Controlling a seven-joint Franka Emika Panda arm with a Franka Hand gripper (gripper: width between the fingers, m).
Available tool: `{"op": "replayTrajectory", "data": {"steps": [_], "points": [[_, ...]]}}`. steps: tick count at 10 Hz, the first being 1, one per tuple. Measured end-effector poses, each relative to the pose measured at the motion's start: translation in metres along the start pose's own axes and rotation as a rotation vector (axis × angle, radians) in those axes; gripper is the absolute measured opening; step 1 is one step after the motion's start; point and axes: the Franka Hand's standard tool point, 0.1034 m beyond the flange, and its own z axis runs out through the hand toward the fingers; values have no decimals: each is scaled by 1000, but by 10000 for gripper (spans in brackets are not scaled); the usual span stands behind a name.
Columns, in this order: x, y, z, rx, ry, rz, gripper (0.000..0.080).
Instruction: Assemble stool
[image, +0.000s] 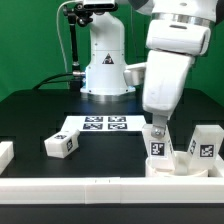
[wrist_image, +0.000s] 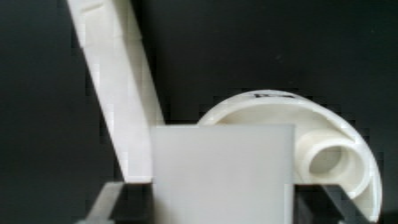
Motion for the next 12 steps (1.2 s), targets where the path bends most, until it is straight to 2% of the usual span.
{"op": "replayTrajectory", "data": {"steps": [1,6,12], "points": [[-1,-1,0,14,1,113,337],[5,-5,-1,48,1,614,337],[8,-7,-2,65,1,981,337]]}}
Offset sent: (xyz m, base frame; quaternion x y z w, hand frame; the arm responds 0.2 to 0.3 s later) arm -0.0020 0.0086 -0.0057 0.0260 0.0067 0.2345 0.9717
